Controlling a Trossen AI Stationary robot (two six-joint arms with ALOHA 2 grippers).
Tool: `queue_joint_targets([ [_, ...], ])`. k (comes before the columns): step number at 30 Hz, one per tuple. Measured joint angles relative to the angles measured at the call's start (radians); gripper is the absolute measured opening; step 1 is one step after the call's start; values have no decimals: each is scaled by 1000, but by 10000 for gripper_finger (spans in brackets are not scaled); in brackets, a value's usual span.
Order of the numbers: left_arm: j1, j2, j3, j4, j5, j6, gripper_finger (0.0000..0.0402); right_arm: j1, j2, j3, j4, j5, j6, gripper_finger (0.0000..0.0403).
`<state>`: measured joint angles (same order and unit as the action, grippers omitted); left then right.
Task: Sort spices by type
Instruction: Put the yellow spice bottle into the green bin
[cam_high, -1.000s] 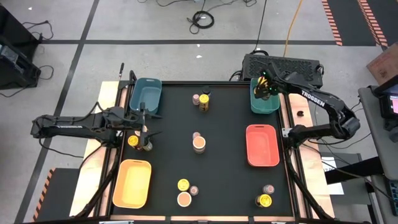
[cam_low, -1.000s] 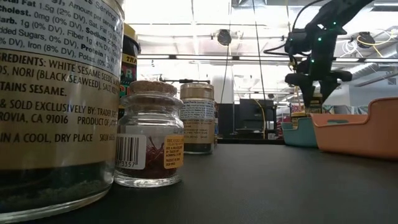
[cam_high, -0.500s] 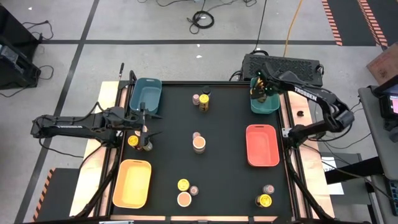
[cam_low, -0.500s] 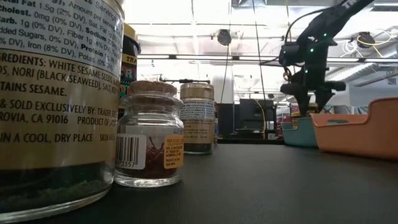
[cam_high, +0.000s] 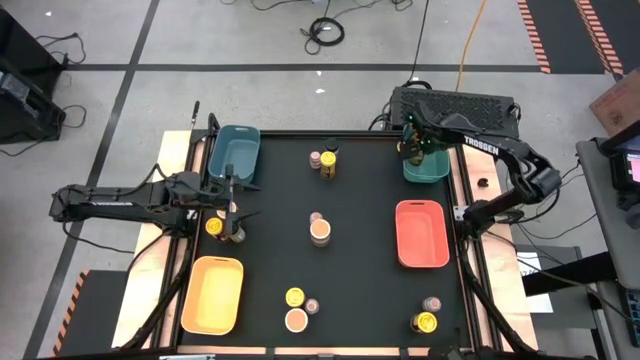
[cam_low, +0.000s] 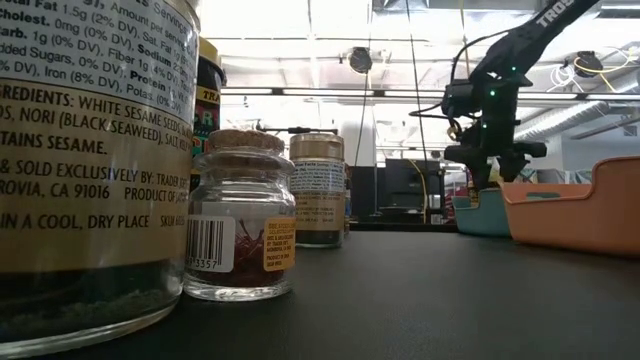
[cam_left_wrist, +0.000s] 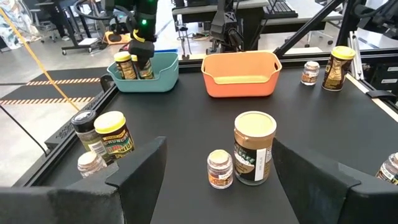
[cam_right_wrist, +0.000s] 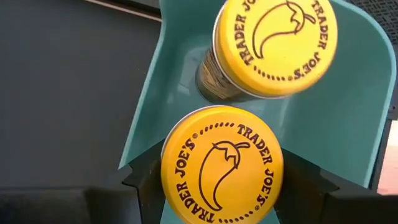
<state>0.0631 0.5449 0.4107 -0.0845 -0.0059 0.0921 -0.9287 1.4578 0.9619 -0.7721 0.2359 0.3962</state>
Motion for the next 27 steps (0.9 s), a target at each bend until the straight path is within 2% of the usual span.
queue_joint_targets([
  [15,0,0,0,-3,0,-1,290,0,1,-2,28,-6,1,223],
  [27,0,0,0,-3,0,-1,290,1,1,-3,25,-8,4,276],
])
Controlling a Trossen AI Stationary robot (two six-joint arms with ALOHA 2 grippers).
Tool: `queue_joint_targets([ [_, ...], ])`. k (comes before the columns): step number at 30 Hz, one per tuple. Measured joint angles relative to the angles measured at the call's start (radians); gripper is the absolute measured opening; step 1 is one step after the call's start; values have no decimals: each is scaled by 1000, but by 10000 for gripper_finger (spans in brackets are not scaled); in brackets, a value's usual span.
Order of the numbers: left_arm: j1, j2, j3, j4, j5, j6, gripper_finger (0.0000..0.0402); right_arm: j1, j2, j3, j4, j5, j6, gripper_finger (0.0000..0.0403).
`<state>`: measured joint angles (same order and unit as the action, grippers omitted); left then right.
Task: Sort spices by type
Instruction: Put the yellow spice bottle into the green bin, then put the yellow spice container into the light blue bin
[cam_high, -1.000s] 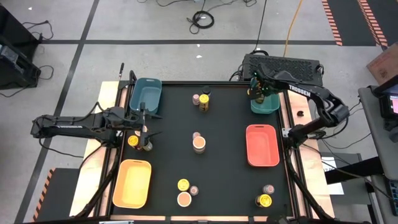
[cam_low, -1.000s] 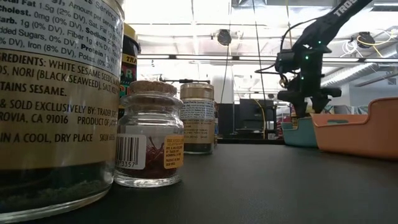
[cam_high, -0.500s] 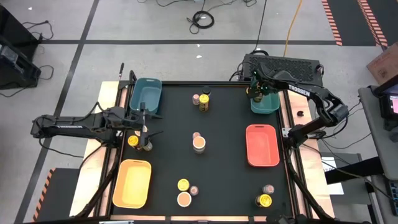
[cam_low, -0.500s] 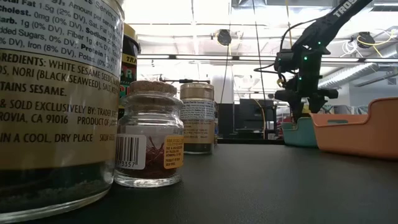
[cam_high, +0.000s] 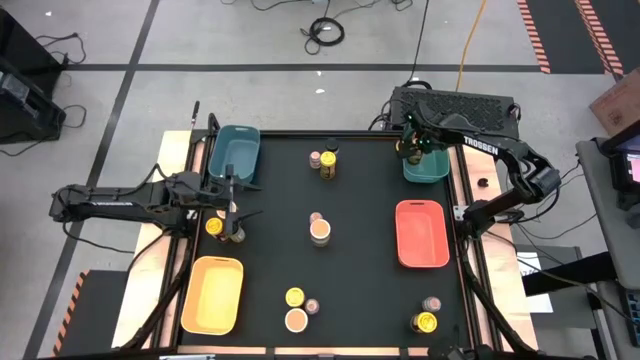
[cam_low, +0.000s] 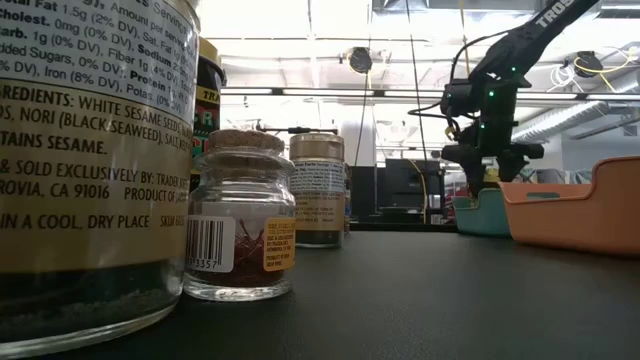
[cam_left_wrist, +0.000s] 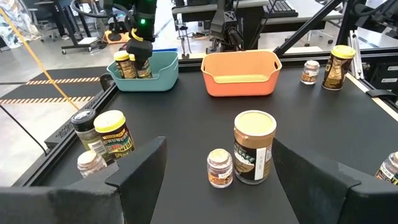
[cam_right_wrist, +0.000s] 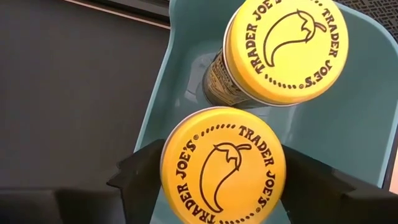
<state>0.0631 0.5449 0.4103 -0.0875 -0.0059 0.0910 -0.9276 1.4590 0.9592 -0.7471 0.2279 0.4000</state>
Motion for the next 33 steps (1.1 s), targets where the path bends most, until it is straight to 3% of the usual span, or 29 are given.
queue_joint_targets([
  [6,0,0,0,0,0,0,290,0,0,0,5,1,6,294],
  [19,0,0,0,1,0,-6,290,0,-20,6,3,6,17,295],
  [33,0,0,0,4,0,-6,290,55,-41,322,-175,6,26,295],
])
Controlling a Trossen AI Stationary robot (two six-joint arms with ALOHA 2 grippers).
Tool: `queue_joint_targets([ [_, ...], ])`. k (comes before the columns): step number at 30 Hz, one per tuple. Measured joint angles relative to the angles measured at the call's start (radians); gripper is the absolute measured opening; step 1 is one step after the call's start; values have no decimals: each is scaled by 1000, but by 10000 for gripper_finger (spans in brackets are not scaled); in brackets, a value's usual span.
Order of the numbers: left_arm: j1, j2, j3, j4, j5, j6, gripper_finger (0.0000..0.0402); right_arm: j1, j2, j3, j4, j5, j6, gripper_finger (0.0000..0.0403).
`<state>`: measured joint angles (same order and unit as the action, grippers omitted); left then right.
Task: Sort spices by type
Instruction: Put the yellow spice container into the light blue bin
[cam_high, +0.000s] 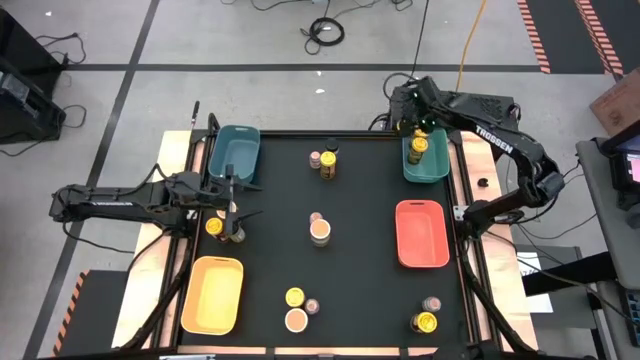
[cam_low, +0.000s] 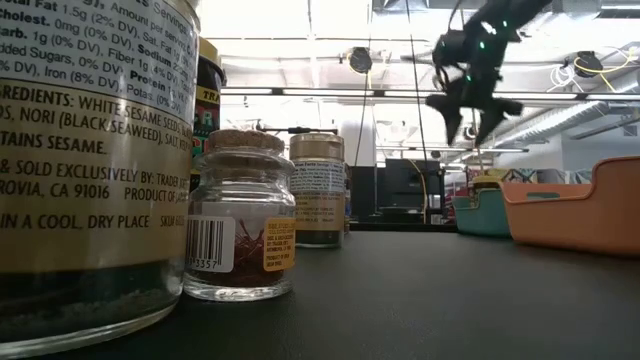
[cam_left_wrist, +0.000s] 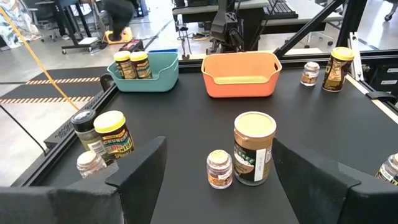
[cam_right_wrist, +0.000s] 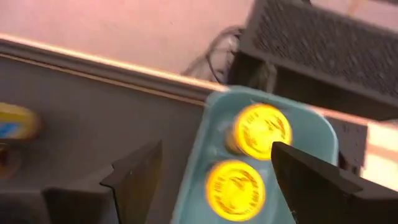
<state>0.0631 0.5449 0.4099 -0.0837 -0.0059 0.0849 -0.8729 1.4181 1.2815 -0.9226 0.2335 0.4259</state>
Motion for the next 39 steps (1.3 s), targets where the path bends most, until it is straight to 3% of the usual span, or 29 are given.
queue_joint_targets([
  [10,0,0,0,-1,0,0,290,273,0,66,142,-140,-26,295],
  [15,0,0,0,-1,0,-1,290,419,6,66,249,-152,-76,295],
  [18,0,0,0,0,0,0,290,478,36,66,330,-99,-100,295],
  [25,0,0,0,3,0,-1,290,493,171,66,492,-78,55,295],
  [29,0,0,0,2,0,-1,290,485,245,75,497,-79,81,295],
  [39,0,0,0,0,0,-1,290,480,484,393,261,-73,34,295],
])
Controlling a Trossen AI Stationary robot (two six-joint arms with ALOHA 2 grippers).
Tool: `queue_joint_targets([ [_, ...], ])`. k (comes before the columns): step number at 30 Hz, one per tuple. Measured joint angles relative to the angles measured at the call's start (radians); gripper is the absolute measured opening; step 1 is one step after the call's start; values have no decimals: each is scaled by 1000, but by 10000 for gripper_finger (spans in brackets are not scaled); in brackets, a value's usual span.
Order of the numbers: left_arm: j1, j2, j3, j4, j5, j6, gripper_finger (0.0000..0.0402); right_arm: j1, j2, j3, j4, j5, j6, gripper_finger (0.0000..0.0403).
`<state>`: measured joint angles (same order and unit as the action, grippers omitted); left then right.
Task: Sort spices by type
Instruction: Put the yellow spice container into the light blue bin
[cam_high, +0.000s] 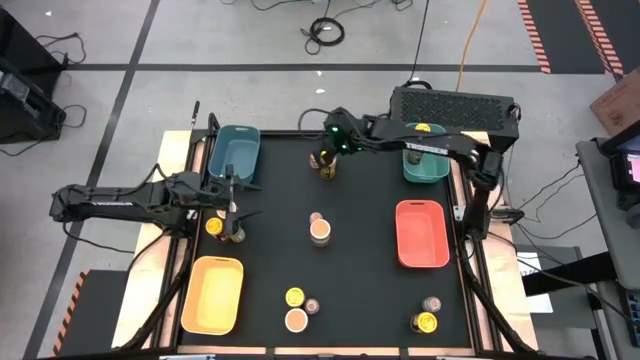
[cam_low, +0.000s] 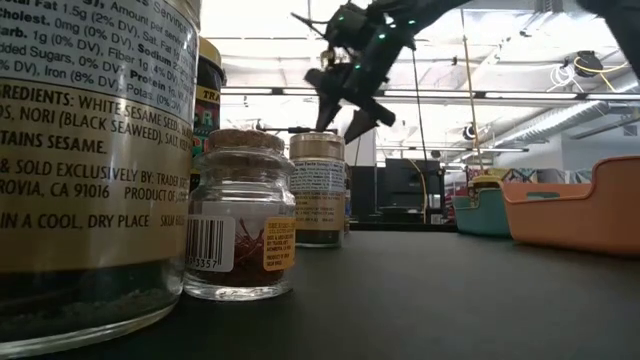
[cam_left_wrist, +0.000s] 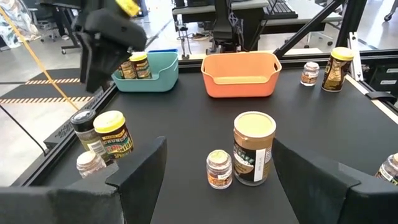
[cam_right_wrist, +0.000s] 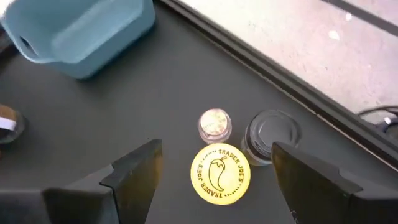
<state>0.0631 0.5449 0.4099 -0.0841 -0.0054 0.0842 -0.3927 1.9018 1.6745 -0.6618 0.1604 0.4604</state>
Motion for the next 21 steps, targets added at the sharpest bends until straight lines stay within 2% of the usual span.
queue_joint_targets([
  [8,0,0,0,-7,0,0,290,8,144,146,-131,-2,-3,295],
  [21,0,0,0,-11,0,1,290,15,196,155,-175,22,-1,295],
])
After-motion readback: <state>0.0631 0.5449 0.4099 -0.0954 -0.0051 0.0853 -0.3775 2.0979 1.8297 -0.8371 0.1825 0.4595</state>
